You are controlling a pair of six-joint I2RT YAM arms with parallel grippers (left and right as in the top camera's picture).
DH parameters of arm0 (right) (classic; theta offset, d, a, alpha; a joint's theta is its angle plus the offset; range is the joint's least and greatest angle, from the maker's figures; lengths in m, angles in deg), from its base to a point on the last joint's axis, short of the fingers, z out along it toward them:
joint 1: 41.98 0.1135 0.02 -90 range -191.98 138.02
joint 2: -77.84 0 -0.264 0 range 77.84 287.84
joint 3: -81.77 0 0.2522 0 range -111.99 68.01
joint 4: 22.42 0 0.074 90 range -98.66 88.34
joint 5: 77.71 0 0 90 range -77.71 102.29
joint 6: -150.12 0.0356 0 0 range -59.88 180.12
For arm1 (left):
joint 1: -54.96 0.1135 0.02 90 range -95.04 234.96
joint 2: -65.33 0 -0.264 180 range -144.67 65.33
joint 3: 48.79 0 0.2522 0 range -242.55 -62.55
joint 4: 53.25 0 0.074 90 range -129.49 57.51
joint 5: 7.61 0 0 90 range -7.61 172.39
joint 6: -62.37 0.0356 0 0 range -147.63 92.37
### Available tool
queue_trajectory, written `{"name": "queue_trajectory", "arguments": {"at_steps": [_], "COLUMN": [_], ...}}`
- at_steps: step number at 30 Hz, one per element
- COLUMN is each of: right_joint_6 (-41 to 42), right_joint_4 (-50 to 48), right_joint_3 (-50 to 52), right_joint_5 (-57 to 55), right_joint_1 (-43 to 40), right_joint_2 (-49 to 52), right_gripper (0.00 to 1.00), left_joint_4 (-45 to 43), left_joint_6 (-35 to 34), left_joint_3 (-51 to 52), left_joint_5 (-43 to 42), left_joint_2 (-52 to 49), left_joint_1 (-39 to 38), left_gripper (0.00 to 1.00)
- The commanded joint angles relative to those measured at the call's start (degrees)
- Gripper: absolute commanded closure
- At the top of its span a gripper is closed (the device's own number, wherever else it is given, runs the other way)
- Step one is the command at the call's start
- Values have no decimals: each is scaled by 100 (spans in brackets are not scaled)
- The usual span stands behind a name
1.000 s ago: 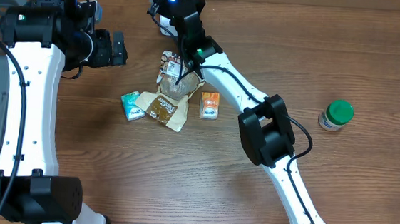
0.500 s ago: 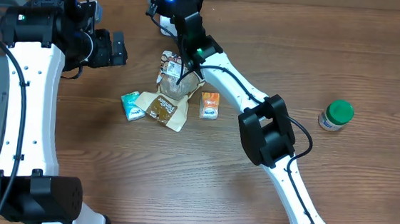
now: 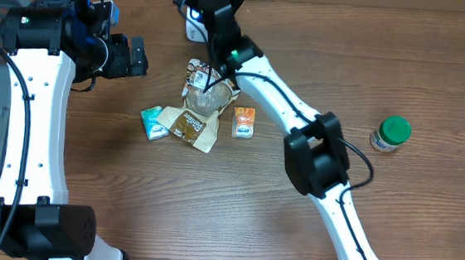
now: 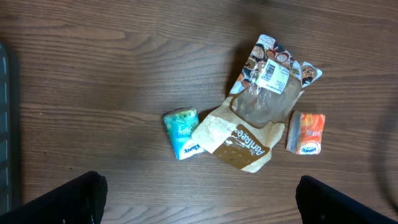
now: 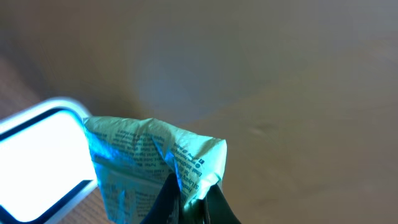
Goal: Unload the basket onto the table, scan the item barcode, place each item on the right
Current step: 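Hold the light-green bag in front of the scanner with the right gripper, then carry the bag right and set it beside the jar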
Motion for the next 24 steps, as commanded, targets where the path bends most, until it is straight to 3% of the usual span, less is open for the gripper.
{"name": "queue_trajectory", "arguments": {"at_steps": [1,9,13,18,24], "right_joint_6": [1814,6780,8428,9490,9805], "right_joint_4": [487,5285,7108,8465,8181], "right_joint_3": [-120,-120,-120,105,1307], "right_joint_5": [-634,-509,424,1102,1115], "right_joint_1": [57,-197,-793,-1768,-2594], "right_joint_2": [-1469,-3294,-3764,-3773,-3773], "right_gripper": [96,96,96,96,96], "left_joint_4": [-24,-22,-24,-22,-22], "left_joint_6": [46,46,46,46,46], "left_joint_3": [-116,-116,-116,-116,-116], "left_joint_5": [-61,-61,-61,-61,-61], "left_joint_2": [52,52,52,52,50], "left_joint_1": [-31,-31,-31,-33,-33], "left_gripper": [1,1,0,0,0]}}
